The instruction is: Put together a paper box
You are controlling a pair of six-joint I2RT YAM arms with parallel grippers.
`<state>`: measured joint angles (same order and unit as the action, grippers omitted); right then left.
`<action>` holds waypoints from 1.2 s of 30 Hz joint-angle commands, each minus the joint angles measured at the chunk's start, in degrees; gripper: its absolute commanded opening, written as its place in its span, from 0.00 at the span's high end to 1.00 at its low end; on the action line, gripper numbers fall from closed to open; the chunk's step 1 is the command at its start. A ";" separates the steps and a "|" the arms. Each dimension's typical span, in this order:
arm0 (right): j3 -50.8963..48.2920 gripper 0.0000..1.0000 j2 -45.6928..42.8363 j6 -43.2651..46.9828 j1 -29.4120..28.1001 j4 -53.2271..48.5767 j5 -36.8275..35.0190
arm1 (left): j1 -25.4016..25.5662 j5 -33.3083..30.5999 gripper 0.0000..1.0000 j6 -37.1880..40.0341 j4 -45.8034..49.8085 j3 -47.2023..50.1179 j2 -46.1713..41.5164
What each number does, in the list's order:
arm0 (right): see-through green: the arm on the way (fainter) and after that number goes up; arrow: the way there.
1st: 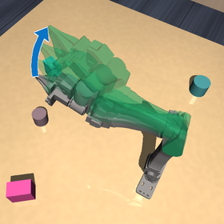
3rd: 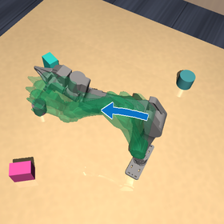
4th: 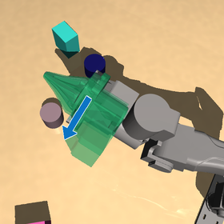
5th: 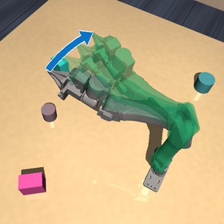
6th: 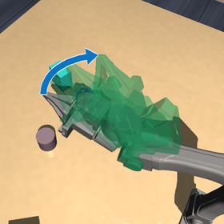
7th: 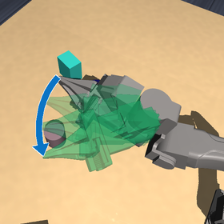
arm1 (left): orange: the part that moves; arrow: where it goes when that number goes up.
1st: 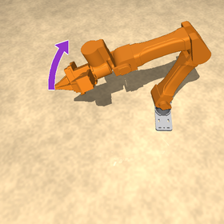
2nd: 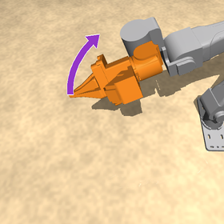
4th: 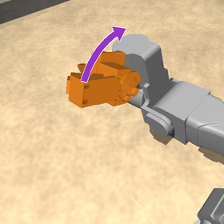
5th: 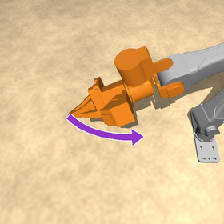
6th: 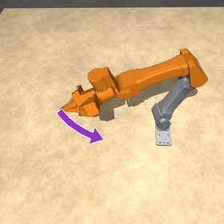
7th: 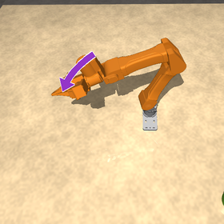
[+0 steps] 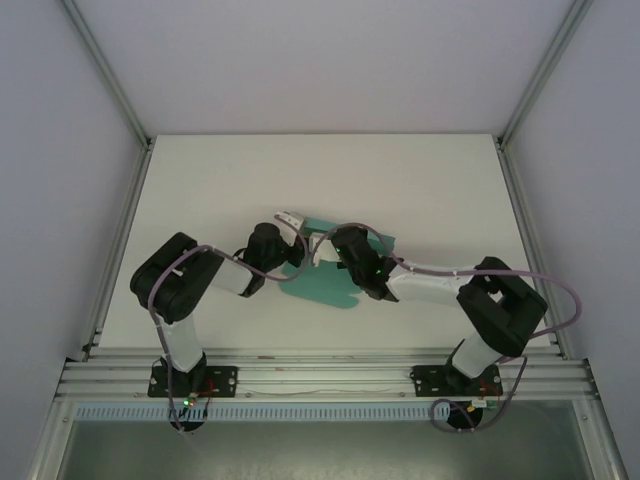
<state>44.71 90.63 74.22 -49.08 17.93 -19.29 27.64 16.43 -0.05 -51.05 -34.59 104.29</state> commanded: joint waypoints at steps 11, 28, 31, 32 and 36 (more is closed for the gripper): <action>1.05 1.00 3.37 -10.88 -1.69 -8.47 3.75 | 3.74 -24.94 1.00 -7.89 2.06 -6.07 2.45; -1.30 0.08 -28.20 -47.28 8.78 -24.11 23.96 | 3.83 -0.22 1.00 2.49 -1.95 1.40 -1.86; -0.07 0.05 -29.28 -58.37 14.17 -23.13 27.20 | 3.87 6.54 1.00 3.60 0.92 0.51 -1.94; 1.84 0.06 -27.73 -61.75 16.00 -24.78 30.20 | 3.91 7.76 1.00 3.76 0.94 0.25 -1.53; 11.52 0.13 -16.69 -67.08 18.58 -33.15 41.26 | 4.01 9.52 1.00 3.53 -1.34 -0.28 0.76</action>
<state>51.05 67.05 16.75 -30.96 -6.90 11.03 31.79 20.84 2.04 -51.62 -33.67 103.98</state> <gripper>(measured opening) 0.885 0.090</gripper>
